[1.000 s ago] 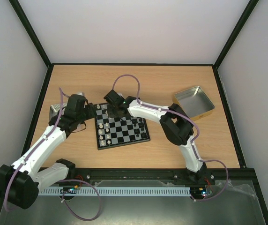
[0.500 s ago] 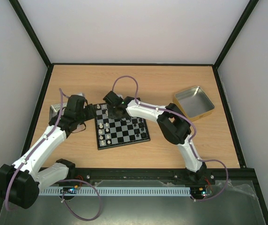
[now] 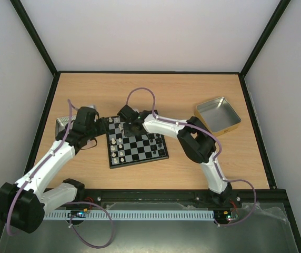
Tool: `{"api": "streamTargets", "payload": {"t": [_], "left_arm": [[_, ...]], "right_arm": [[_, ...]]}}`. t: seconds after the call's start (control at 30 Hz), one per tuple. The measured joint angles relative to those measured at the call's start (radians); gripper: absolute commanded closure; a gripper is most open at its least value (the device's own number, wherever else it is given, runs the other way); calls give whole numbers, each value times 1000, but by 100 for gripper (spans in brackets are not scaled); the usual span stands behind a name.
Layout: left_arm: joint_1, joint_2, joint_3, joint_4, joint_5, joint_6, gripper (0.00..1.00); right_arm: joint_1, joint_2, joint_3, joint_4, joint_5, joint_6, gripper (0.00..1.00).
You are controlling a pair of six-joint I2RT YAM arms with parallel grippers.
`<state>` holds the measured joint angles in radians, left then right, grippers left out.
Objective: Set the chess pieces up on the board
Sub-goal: Pick up the chess piece from the chessboard, then place the chess piece on the chessboard.
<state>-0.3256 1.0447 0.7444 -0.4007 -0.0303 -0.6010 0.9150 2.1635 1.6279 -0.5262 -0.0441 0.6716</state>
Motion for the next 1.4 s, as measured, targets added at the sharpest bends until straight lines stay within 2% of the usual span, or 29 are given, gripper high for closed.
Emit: {"api": "streamTargets", "payload": {"t": [0.07,0.3,0.57,0.8,0.97,1.03,1.07,1.17,1.33,1.4], "left_arm": [[0,3,0,2,3,0,43],[15,4,0,7,20,-8,42],[67,-50,0,40,130,-40,35],[85,-123,9,119,325,-44,19],[85,-144,26,174,468,-53,17],[85,-133,41,208,577,-63,20],[85,-132,41,209,581,-63,24],[85,-85,61,235,725,-87,34],[85,-18,68,238,875,-119,46],[85,-15,68,240,918,-127,55]], "right_arm": [[0,-2,-2,0,3,-10,89],[0,-49,-80,54,10,-45,90],[-11,-318,-354,256,-18,-164,90],[-113,-576,-497,497,-217,-274,90],[-142,-663,-567,596,-399,-382,90],[-140,-688,-593,621,-484,-426,90],[-138,-700,-605,635,-528,-448,90],[-136,-720,-615,651,-621,-507,90],[-136,-726,-615,663,-728,-572,90],[-136,-726,-614,664,-755,-590,91]]}}
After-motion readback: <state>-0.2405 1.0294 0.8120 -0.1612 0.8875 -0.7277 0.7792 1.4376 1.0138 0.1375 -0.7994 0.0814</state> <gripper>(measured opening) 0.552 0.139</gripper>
